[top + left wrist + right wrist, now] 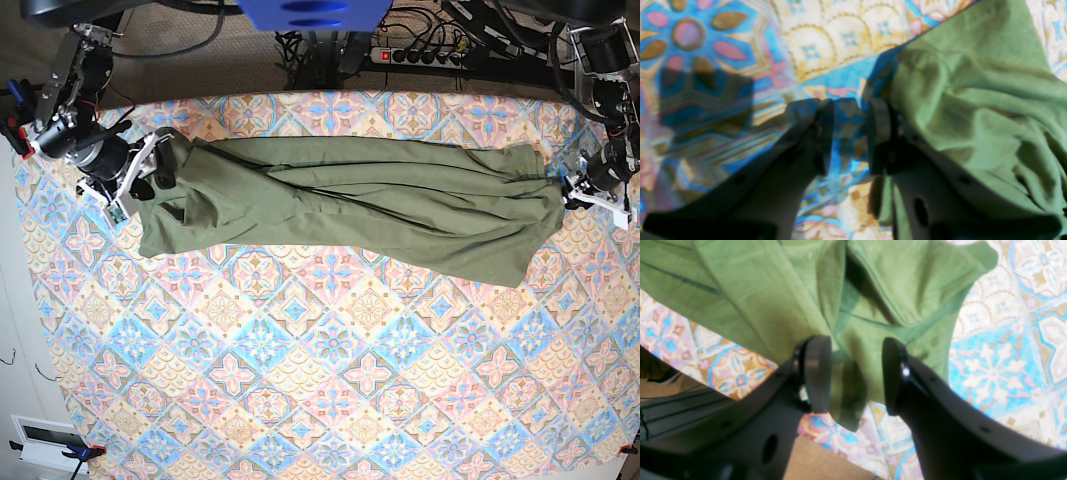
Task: Layout the t-shirt on the table in an organized manner, then fold the t-shirt properly
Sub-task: 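Hold both shirt ends and straighten the strip with both grippers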
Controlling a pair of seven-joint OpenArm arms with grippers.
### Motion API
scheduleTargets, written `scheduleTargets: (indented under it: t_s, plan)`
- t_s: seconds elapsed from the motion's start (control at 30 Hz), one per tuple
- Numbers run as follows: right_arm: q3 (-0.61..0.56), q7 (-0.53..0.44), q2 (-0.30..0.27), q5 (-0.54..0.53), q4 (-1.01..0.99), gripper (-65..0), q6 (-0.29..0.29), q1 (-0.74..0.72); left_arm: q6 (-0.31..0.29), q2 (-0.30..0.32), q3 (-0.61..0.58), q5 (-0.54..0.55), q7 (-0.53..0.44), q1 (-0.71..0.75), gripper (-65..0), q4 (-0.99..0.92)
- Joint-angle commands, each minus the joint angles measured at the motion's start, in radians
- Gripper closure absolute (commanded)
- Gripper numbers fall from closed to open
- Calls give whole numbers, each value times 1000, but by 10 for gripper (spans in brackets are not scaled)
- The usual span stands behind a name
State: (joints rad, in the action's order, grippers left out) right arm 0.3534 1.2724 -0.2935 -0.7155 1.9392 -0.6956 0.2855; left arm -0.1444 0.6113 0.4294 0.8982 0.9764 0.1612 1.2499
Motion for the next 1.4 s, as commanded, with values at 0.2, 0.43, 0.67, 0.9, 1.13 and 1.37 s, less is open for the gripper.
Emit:
scheduleTargets:
  t_s: [0.2,0.43,0.67,0.9,1.13,1.37]
  plan:
    - [2,-17,-13,-14,13,-241,-3,-7,-8,0,6,48,-14,-50,-229,15]
    - [0,-17,-13,-14,13,-241,-3,-7,-24,-31,-120,51,-12,-51,-230,15]
    - [2,-17,-13,-14,13,-241,-3,-7,-28,-21,-277,52,-12,-22,-343,15]
    - [6,-17,-13,-14,13,-242,-3,-7,-28,-1,-289,75,-12,13,-555,15]
    - [0,-17,-11,-13,13,-242,-3,-39,-30,11,-290,209,-11,31,-414,15]
    - [0,-17,-11,-16,12,-242,-3,-64,-30,19,-278,284,11,27,0,15]
